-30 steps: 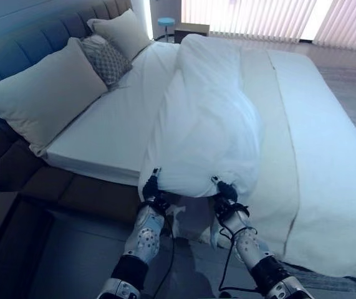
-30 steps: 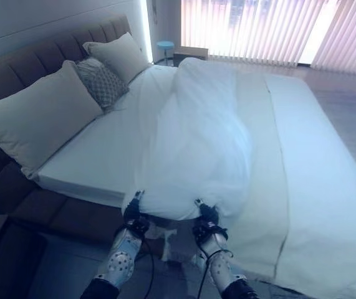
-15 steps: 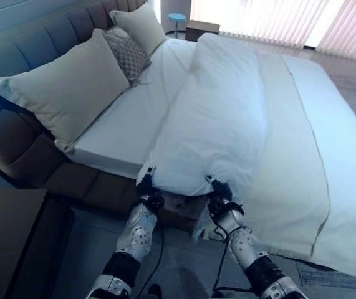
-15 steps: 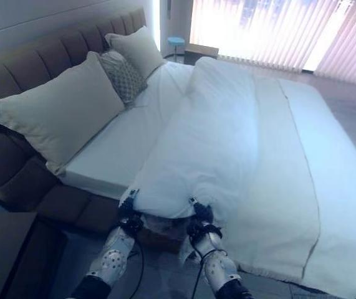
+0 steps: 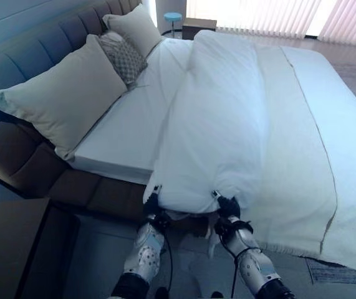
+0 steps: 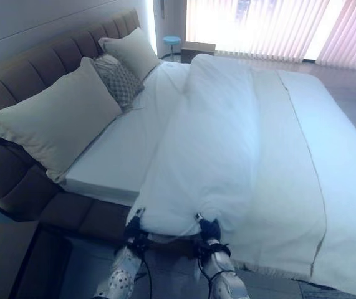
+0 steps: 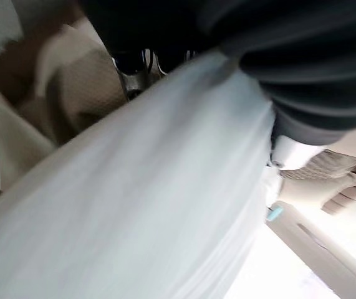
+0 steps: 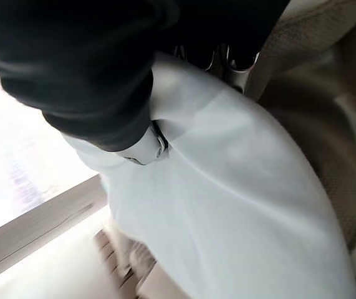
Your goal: Make the bed
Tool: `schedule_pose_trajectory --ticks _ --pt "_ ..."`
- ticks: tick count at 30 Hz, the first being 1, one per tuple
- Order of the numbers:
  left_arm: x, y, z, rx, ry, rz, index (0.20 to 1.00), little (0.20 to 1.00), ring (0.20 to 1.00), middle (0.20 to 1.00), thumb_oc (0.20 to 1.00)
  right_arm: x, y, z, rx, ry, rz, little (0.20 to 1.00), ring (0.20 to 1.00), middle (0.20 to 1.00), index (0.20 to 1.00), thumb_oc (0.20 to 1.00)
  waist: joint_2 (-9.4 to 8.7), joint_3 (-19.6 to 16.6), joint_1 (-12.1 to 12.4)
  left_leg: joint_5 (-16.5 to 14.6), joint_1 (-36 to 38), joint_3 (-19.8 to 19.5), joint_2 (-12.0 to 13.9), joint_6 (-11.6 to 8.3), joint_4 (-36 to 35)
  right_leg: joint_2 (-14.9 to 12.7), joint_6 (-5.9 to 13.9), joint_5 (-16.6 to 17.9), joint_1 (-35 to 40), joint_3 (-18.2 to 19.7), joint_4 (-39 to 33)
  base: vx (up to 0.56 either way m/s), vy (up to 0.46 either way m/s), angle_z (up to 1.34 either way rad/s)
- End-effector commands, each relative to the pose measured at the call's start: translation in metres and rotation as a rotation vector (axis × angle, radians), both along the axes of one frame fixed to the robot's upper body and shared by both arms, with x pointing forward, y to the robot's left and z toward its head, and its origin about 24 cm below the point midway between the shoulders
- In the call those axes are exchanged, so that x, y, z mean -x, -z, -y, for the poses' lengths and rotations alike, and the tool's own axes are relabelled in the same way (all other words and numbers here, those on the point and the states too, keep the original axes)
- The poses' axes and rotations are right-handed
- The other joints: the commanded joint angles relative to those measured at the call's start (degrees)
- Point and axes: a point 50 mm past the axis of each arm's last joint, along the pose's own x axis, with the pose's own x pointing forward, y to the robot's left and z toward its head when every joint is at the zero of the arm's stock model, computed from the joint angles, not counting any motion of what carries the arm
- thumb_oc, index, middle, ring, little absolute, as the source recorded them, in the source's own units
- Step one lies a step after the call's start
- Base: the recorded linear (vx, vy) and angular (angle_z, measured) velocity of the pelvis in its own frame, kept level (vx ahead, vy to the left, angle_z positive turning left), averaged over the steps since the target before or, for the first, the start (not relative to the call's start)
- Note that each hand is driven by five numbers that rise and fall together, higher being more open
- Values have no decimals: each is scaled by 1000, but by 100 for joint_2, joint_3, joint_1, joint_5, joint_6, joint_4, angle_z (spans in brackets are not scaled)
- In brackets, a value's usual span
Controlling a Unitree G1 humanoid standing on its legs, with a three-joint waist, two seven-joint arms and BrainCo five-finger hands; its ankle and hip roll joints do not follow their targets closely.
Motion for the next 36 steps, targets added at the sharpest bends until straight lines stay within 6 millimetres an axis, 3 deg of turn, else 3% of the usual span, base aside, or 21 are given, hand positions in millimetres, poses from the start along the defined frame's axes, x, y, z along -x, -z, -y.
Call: schedule_pose_trajectory --ticks 1,7,8,13,23,29,30,31,32,33,36 --pt "9 7 -75 -103 -242 -19 200 200 200 200 200 19 29 56 120 150 -142 200 200 200 200 200 72 99 97 502 -510 152 -306 -121 -489 374 66 141 -699 75 101 -172 -38 35" --pt "5 23 -71 -153 -232 -130 200 200 200 200 200 5 36 42 167 84 -202 200 200 200 200 200 110 636 169 704 -1064 93 -283 -127 -489 339 21 215 -1374 -9 347 -138 -30 25" --pt "5 32 -70 -202 -209 -199 200 200 200 200 200 -1 39 39 165 101 -234 200 200 200 200 200 91 780 214 775 -1261 88 -258 -135 -489 324 28 291 -1566 -34 342 -35 -19 -3" --pt "1 41 -75 -264 -205 -297 200 200 200 200 200 -19 34 28 162 120 -243 200 200 200 200 200 -13 1025 288 860 -1573 87 -211 -176 -489 357 44 430 -1851 -48 248 -3 -12 -2" --pt "-25 25 -79 -342 -188 -280 200 200 200 200 200 -55 9 28 217 152 -183 200 200 200 200 200 -127 1488 317 922 -2199 163 -191 -206 -433 385 90 639 -2391 1 77 9 -4 1" --pt "-51 2 -78 -381 -187 -212 200 200 200 200 200 -86 -25 23 244 188 -66 200 200 200 200 200 -175 1806 278 923 -2756 199 -215 -190 -252 369 120 786 -2874 13 41 -4 8 -6" --pt "-57 -4 -79 -395 -184 -189 200 200 200 200 200 -91 -32 23 261 182 -33 570 570 570 570 570 -176 1863 269 921 -2871 201 -223 -187 -223 360 128 814 -2984 30 39 96 39 -5" --pt "-62 -10 -81 -439 -161 -178 573 573 573 573 573 -96 -38 28 295 185 -15 1000 1000 1000 1000 1000 -157 1899 242 790 -2941 157 -224 -218 -211 379 172 751 -3050 96 15 21 41 -4" --pt "-63 -10 -81 -439 -161 -177 878 878 878 878 878 -96 -38 28 294 185 -15 1000 1000 1000 1000 1000 -167 1910 236 920 -3040 209 -236 -186 -173 354 132 855 -3130 52 27 129 48 -2" --pt "-69 -18 -83 -499 -140 -156 1000 1000 1000 1000 1000 -98 -39 35 331 187 -18 1000 1000 1000 1000 1000 -124 1906 218 788 -3056 156 -233 -219 -195 369 179 771 -3166 126 -7 0 0 0" --pt "-71 -21 -89 -563 -123 -150 1000 1000 1000 1000 1000 -98 -36 47 404 177 -34 1000 1000 1000 1000 1000 -89 1910 156 910 -3265 216 -297 -174 -130 338 139 888 -3360 117 -4 31 23 2"
